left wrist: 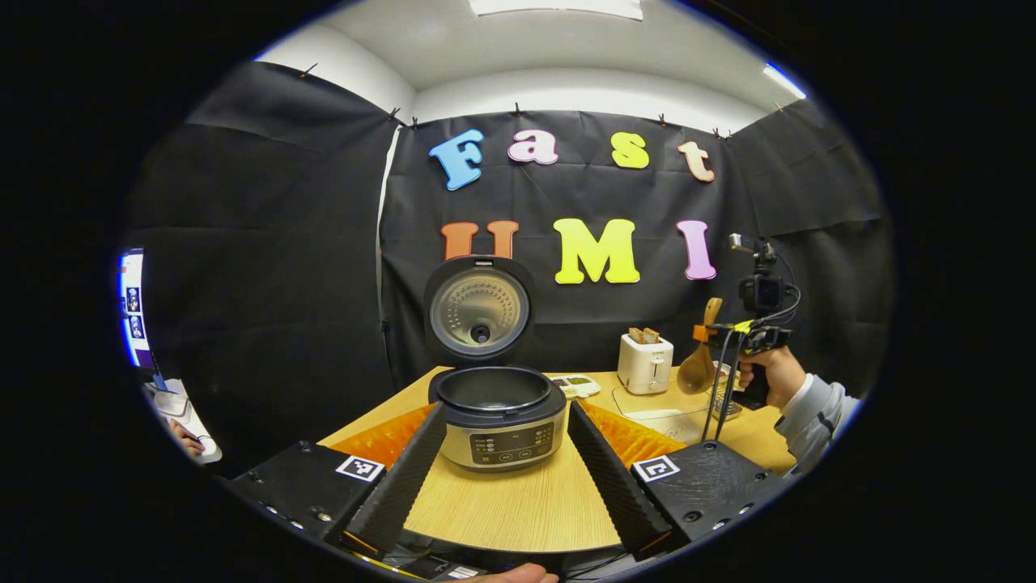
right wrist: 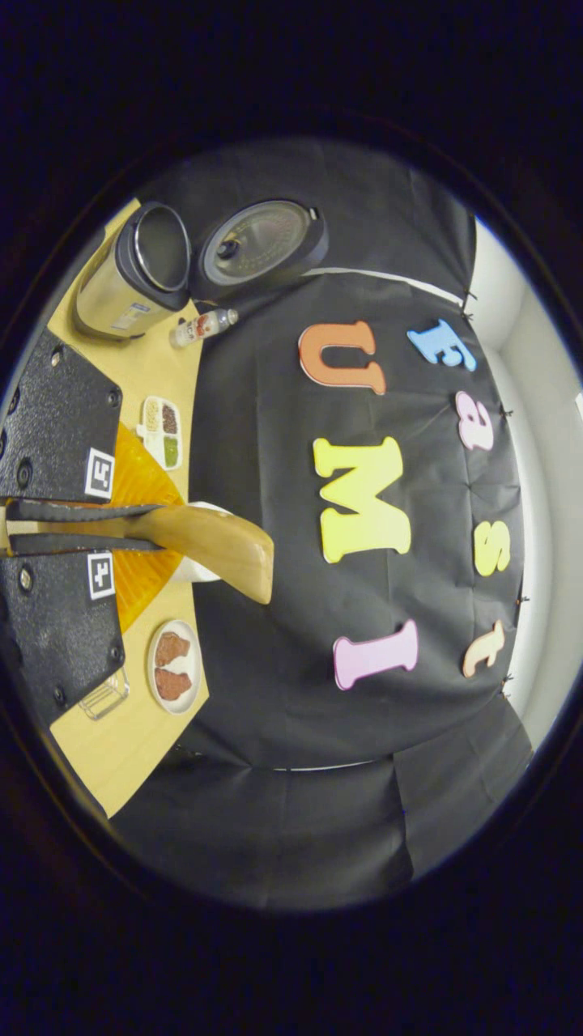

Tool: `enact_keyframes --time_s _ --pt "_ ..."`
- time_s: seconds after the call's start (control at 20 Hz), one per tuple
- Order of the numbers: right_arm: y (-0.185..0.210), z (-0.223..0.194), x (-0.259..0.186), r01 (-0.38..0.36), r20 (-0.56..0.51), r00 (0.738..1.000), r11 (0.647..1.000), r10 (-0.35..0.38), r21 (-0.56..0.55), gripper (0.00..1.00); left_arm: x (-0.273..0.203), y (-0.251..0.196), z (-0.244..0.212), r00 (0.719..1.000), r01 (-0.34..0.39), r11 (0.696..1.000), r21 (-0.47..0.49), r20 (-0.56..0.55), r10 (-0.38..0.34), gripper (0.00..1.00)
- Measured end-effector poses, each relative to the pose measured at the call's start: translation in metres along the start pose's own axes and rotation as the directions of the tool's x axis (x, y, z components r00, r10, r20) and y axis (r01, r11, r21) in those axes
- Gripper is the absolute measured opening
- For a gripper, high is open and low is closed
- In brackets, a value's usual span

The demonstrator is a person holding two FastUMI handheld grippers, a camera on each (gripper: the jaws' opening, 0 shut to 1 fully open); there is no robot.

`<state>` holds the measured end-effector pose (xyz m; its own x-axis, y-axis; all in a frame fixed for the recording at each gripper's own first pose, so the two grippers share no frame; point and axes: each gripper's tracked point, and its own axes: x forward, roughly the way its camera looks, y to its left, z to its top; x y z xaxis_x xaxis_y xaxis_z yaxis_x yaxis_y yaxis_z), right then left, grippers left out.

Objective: Close the left gripper, press the button to open the rice cooker; take a wooden spoon from the chopstick holder with the right hand, scoop a spoonful of rice and pour it into the rice cooker, then put the wooden spoon back into the chopstick holder.

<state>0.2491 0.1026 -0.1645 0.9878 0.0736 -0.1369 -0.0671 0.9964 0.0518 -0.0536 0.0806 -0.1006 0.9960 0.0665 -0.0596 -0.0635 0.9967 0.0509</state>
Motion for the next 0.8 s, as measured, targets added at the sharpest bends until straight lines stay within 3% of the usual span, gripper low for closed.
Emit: enact_keyframes --time_s 0.3,0.6,0.7,0.8 --pt "0.011 -0.048 0.022 0.052 -0.029 0.998 0.996 -0.054 -0.069 0.11 0.004 0.006 -0.006 1.0 -0.001 1.0 0.0 -0.012 0.001 0.96" --pt "-0.001 -0.07 0.036 0.166 -0.016 0.985 0.972 -0.171 -0.167 0.11 0.016 0.002 -0.015 1.0 0.007 1.0 -0.007 -0.026 -0.007 0.96" --pt "0.007 -0.077 0.042 0.171 -0.027 0.984 0.97 -0.179 -0.175 0.11 0.018 0.001 -0.016 1.0 0.007 1.0 -0.015 -0.029 -0.007 0.96" --pt "0.025 -0.092 0.044 0.119 -0.095 0.987 0.987 -0.13 -0.111 0.11 0.017 0.003 -0.017 1.0 0.005 1.0 -0.014 -0.031 -0.006 0.96"
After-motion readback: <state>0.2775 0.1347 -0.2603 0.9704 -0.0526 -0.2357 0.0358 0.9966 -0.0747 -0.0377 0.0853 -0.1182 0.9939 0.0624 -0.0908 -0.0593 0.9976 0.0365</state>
